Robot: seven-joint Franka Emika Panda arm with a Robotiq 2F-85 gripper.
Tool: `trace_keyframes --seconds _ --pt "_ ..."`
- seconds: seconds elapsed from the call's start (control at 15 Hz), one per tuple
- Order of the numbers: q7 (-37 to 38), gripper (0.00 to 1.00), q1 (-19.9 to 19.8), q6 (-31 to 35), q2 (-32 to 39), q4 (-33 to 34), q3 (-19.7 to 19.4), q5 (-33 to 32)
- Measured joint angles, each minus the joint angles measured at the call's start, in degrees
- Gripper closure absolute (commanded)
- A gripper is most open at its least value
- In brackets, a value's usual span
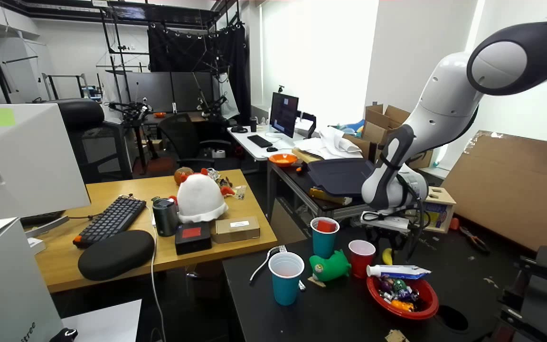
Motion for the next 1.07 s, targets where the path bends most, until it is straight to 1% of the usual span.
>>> trace_keyframes --seconds 0.13,0.4,0.53,0.67,0.87,1.07 --pt "-0.02 0.94 0.03 0.27 -0.10 0.16 0.01 0.00" --pt "-0.02 0.93 0.12 0.29 -0.50 -0.34 -0.20 -0.02" --pt "-0.07 0.93 0.62 0.29 -2.08 -2.04 -0.78 -0.29" --pt "-0.17 0.93 1.67 0.40 -5.64 -5.19 -1.73 -1.43" --pt "-0.74 0.93 3.82 2.48 -13.28 -10.91 -3.03 -4.07" --pt "-1.56 0.93 6.03 3.50 -21.26 -14.69 -3.20 -6.97"
